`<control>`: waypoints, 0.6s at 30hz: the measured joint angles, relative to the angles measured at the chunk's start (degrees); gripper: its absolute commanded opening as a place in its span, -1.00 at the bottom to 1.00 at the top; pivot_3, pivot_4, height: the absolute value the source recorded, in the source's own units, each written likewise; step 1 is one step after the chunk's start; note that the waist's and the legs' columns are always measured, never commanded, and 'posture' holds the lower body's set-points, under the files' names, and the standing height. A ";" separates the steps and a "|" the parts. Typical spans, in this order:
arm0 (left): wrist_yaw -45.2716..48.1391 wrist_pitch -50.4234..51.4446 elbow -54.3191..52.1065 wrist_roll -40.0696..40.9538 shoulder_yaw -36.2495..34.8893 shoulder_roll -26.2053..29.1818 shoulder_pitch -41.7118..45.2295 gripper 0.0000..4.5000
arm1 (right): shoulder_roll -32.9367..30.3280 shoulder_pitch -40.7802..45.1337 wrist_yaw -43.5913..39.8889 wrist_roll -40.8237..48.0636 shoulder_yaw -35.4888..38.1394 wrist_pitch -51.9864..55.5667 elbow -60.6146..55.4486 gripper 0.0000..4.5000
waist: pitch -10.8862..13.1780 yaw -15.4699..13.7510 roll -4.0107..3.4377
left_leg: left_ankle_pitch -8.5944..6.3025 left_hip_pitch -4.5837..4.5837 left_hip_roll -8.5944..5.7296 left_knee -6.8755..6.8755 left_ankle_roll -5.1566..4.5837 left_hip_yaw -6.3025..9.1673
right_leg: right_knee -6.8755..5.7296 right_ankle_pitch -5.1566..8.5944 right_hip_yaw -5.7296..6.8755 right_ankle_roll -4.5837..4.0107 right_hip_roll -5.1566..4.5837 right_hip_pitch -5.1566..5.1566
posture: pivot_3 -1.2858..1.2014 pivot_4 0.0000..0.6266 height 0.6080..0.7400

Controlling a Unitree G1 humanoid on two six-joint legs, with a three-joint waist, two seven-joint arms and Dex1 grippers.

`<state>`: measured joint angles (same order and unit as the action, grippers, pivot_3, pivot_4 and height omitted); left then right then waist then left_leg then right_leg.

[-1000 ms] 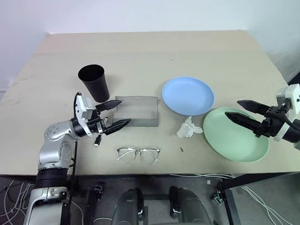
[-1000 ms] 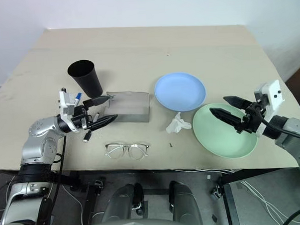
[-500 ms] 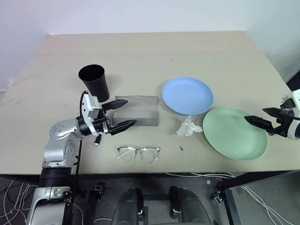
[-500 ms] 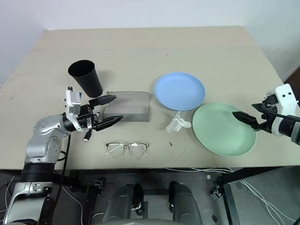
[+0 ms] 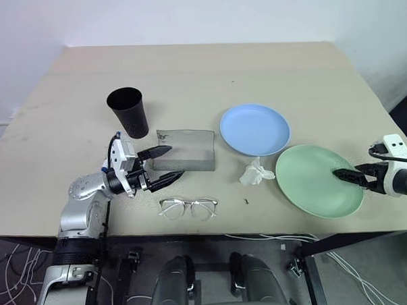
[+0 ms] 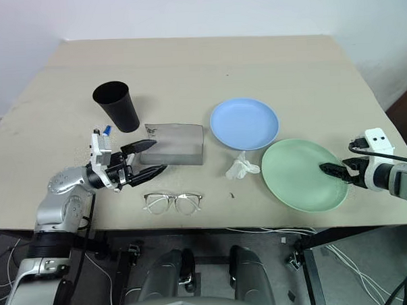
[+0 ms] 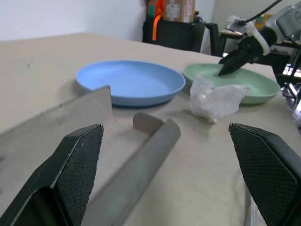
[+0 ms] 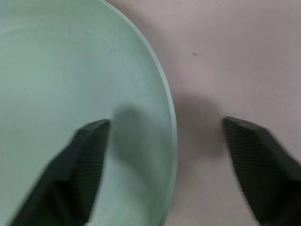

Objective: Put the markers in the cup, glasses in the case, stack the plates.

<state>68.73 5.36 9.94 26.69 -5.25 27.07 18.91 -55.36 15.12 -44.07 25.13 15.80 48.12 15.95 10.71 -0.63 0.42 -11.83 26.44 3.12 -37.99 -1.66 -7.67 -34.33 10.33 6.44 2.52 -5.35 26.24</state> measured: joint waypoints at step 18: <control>-1.63 0.30 -1.31 -0.87 0.10 1.19 -0.14 1.00 | -4.24 7.81 -6.92 4.64 4.95 5.68 1.25 -0.99 | -0.02 0.07 -0.14 | 0.00 -0.01 0.05 -0.01 0.00 -0.03 | 0.00 -0.07 0.00 0.02 0.01 0.05 | 0.03 -0.52 1.00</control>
<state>67.10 5.66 8.63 25.82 -5.15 28.26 18.77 -59.59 22.93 -50.99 29.78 20.75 53.79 17.20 10.69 -0.56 0.29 -11.84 26.43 3.17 -38.00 -1.66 -7.70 -34.32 10.26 6.45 2.53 -5.34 26.28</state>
